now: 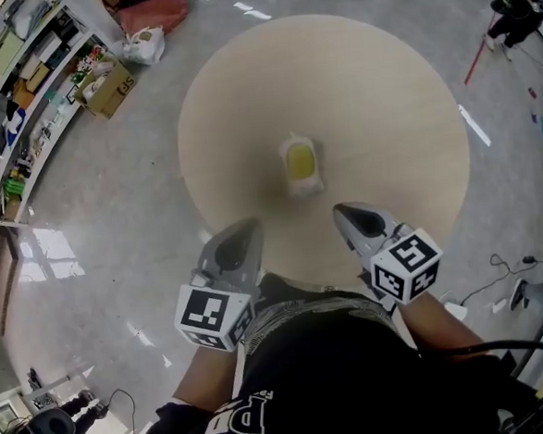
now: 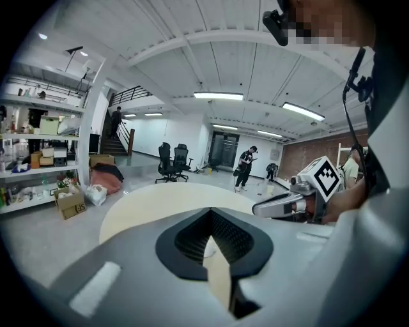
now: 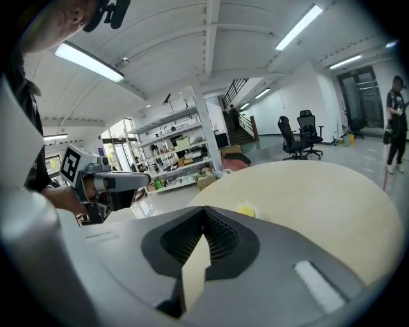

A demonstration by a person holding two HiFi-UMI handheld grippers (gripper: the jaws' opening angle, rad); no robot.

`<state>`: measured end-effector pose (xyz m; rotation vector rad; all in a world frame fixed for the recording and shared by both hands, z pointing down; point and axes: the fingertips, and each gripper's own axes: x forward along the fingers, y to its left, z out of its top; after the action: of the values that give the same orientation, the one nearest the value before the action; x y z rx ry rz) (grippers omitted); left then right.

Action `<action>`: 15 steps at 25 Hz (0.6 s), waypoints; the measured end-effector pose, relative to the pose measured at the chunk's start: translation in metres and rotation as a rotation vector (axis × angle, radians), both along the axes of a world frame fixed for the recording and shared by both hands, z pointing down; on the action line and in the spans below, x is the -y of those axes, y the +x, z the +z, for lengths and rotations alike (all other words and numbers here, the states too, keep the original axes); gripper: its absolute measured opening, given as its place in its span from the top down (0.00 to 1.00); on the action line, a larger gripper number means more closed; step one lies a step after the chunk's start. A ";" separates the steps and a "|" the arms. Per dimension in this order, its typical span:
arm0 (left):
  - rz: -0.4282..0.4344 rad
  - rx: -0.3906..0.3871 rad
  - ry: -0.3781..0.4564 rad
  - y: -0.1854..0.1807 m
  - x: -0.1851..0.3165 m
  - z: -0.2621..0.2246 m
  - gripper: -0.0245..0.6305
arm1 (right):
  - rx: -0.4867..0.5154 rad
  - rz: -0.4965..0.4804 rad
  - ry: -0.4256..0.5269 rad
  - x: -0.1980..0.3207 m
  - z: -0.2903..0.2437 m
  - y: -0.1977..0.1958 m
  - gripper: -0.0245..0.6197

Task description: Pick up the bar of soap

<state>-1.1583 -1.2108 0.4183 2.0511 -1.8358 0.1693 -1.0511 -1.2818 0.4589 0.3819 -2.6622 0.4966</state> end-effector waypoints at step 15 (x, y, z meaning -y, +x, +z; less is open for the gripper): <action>0.185 -0.115 -0.094 -0.087 0.050 0.065 0.95 | -0.316 0.212 -0.025 0.079 0.118 -0.086 0.82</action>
<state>-1.2452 -1.2609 0.4830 2.1178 -1.5412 0.1798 -1.1369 -1.3607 0.5768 0.6805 -2.3209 0.4869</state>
